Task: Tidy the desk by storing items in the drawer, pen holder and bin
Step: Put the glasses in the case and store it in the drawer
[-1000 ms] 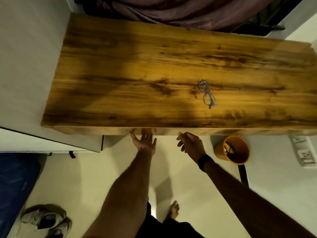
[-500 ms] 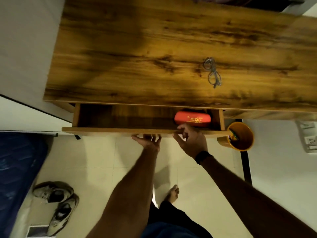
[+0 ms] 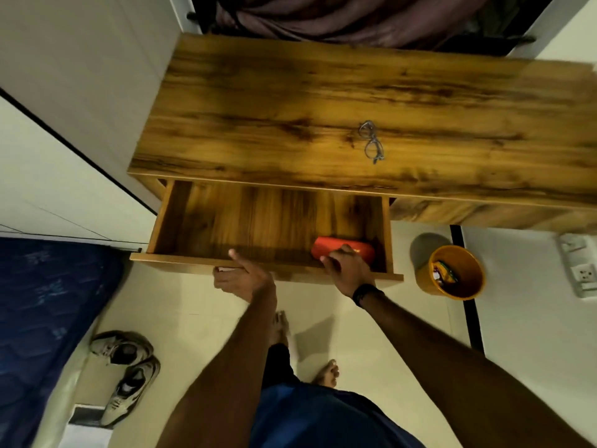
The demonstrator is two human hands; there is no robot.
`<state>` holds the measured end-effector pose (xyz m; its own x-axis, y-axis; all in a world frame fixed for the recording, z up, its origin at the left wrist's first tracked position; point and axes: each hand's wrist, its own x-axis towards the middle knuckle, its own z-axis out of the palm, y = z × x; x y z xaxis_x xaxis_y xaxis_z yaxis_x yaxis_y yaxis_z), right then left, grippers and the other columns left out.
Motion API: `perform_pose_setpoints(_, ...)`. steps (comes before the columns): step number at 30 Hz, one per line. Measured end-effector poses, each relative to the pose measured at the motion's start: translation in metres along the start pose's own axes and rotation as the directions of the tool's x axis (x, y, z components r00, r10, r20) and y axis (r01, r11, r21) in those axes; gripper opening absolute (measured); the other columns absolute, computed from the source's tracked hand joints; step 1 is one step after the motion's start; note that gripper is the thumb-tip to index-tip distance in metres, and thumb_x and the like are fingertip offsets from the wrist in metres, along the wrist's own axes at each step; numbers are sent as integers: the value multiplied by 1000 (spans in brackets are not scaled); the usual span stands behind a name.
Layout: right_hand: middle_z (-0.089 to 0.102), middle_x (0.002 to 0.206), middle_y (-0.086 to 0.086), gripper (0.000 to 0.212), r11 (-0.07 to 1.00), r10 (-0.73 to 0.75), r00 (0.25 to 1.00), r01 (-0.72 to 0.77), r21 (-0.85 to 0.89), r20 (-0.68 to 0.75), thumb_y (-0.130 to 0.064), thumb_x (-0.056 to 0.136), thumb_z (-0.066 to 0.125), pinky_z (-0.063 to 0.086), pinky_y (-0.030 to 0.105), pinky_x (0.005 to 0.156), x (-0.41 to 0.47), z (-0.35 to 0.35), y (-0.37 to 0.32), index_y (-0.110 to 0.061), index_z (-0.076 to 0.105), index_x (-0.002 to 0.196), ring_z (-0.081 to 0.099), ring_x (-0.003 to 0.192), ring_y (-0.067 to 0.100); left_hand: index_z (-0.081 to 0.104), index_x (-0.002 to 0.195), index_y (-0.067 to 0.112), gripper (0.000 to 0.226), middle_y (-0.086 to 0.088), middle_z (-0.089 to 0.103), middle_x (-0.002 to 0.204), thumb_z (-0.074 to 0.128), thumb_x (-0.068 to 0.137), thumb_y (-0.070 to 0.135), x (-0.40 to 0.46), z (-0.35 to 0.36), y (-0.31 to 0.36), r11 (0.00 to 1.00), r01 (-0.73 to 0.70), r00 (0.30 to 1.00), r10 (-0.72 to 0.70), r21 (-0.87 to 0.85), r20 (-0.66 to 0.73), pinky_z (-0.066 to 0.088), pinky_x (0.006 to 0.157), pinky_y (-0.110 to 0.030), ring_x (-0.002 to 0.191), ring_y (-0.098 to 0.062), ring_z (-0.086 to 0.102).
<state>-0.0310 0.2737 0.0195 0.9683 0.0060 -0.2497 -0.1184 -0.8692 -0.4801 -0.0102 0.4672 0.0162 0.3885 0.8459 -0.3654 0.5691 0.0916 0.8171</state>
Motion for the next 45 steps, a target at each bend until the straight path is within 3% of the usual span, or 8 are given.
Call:
perform_pose_setpoints(6,32,150,11,70,968,199,957,-158,-195,212,-31,80,69,30,51,112,23,-18,16,-21,37,142,30,137,37,37,135,7,67,-20,35,138,65,83,39,-12,-7,11,797,-515,857,469,317,212,31,109,-53,129,-40,35)
perform_pose_setpoints(14,13,158,13,69,949,207,870,-67,-309,447,-29,92,60,30,51,111,43,-18,35,-25,23,150,27,141,40,40,129,7,56,-21,38,138,64,84,29,-3,49,61,663,-685,710,511,304,484,32,107,-47,128,-37,38)
perform_pose_setpoints(22,48,138,9,68,994,99,844,-113,-6,527,-40,82,72,43,32,95,80,-43,42,-18,38,136,50,123,28,48,124,10,48,-13,54,121,67,84,26,10,134,131,605,-796,431,567,0,701,47,90,-38,111,-29,55)
perform_pose_setpoints(26,61,121,-4,46,915,-1,976,-87,394,218,-45,82,69,50,34,92,116,-81,13,-26,55,122,60,108,15,47,129,23,54,-2,62,113,65,84,46,25,165,150,656,-749,321,479,-90,817,51,87,-37,103,-20,60)
perform_pose_setpoints(30,63,119,-4,46,887,77,997,-70,456,2,-41,83,71,52,26,84,173,-125,-6,-25,57,124,62,103,13,42,134,37,59,0,54,135,48,85,68,33,180,159,660,-730,183,441,-179,879,45,103,-42,122,-17,52)
perform_pose_setpoints(34,65,122,2,62,928,84,995,-97,360,52,-60,73,69,48,28,90,207,-128,-5,-25,60,124,61,109,17,32,146,35,81,2,34,154,55,77,71,31,187,170,273,-947,-48,393,-167,918,24,116,-43,141,-19,29)
perform_pose_setpoints(36,64,124,4,56,924,128,992,-120,363,2,-54,78,70,47,28,90,214,-124,-1,-24,60,124,61,111,20,27,149,33,88,3,24,158,65,76,63,31,190,175,92,-991,-67,261,-94,963,13,116,-42,146,-20,19)
perform_pose_setpoints(45,42,144,8,95,925,71,989,-16,379,-130,-29,66,86,41,44,107,196,-104,33,-19,33,145,42,129,24,28,149,21,83,-2,31,154,59,81,58,16,199,175,-126,-991,-77,276,-43,958,18,115,-40,141,-24,29)
